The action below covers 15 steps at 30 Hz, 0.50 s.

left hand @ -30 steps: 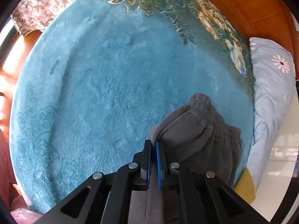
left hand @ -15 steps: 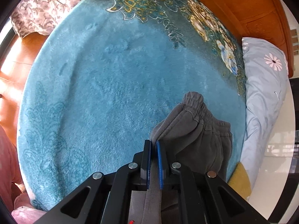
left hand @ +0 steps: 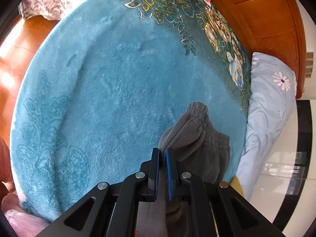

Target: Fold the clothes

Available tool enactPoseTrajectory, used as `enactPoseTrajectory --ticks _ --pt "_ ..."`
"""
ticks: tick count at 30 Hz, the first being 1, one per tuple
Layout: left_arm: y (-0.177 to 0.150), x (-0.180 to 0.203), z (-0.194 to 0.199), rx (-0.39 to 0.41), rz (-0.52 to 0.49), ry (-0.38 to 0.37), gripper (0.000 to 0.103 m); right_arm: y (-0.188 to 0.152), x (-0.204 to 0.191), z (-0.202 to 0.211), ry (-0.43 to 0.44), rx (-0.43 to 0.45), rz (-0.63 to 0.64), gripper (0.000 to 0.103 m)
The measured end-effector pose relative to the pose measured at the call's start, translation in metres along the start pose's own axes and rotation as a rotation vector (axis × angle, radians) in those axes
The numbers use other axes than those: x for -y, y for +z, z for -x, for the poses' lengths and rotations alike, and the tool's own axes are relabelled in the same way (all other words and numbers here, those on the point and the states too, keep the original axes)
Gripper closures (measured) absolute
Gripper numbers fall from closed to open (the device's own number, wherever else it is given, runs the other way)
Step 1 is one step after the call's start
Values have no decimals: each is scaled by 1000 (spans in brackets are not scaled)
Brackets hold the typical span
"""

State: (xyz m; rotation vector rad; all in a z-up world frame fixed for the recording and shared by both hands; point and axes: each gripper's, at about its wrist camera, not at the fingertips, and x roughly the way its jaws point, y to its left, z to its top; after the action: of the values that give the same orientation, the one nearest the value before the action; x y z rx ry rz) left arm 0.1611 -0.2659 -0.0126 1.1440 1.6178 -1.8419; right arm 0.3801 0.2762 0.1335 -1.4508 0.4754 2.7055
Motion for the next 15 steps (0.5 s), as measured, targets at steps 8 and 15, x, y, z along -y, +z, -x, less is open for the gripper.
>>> enactPoseTrajectory --ticks 8,15 --pt "-6 34 21 50 -136 -76 99 -23 39 -16 20 -38 -177 98" --pt "-4 84 24 82 -323 -11 99 12 39 -23 5 -24 -121 97"
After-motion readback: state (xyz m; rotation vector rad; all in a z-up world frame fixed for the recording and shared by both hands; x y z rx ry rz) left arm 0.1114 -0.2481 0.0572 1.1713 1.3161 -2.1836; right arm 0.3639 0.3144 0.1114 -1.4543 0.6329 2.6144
